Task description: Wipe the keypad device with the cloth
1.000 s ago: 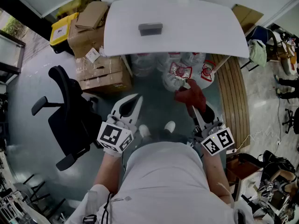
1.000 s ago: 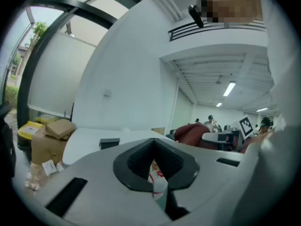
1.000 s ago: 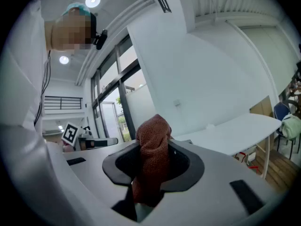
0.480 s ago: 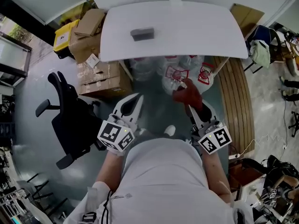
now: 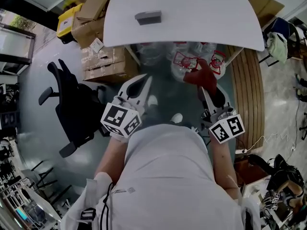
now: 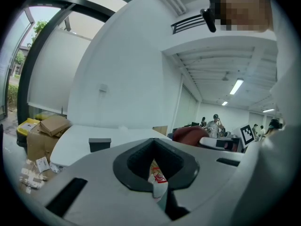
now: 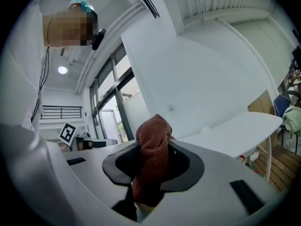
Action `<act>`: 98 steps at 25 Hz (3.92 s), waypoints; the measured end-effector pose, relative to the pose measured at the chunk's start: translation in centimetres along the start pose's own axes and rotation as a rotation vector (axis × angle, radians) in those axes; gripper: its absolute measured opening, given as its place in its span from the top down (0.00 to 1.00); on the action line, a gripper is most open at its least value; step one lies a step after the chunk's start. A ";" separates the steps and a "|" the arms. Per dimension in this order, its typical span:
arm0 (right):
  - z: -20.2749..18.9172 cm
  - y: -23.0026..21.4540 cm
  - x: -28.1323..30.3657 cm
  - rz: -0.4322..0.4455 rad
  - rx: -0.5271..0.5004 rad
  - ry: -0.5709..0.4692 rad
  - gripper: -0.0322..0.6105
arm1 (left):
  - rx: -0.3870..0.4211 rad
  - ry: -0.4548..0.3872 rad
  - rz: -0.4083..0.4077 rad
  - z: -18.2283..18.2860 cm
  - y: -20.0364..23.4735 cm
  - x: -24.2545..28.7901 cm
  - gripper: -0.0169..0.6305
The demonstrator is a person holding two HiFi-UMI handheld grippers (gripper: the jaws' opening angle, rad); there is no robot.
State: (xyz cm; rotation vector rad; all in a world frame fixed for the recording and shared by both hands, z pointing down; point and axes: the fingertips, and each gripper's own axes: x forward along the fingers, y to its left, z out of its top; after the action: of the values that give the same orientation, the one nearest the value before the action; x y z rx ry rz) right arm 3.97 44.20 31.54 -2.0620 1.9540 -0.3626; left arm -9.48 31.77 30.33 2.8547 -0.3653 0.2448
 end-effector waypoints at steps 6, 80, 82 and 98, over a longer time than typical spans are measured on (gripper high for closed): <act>-0.7 0.6 1.8 -0.008 0.011 0.019 0.77 | 0.008 0.013 0.002 -0.1 1.7 0.1 0.96; -22.5 -23.3 54.0 0.424 -0.043 1.147 0.77 | 0.146 0.661 0.119 -10.4 36.3 31.1 0.71; -22.7 -23.1 54.1 0.426 -0.015 1.157 0.77 | 0.137 0.660 0.140 -10.5 36.3 31.2 0.70; -20.1 -19.3 51.3 0.544 0.109 1.175 0.77 | 0.096 0.680 0.229 -10.7 36.5 31.2 0.69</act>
State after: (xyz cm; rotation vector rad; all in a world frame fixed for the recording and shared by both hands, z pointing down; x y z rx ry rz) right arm 17.41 -6.63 56.96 -1.1540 2.8320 -1.7580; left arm 9.13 -6.56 54.93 2.5970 -0.5336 1.2524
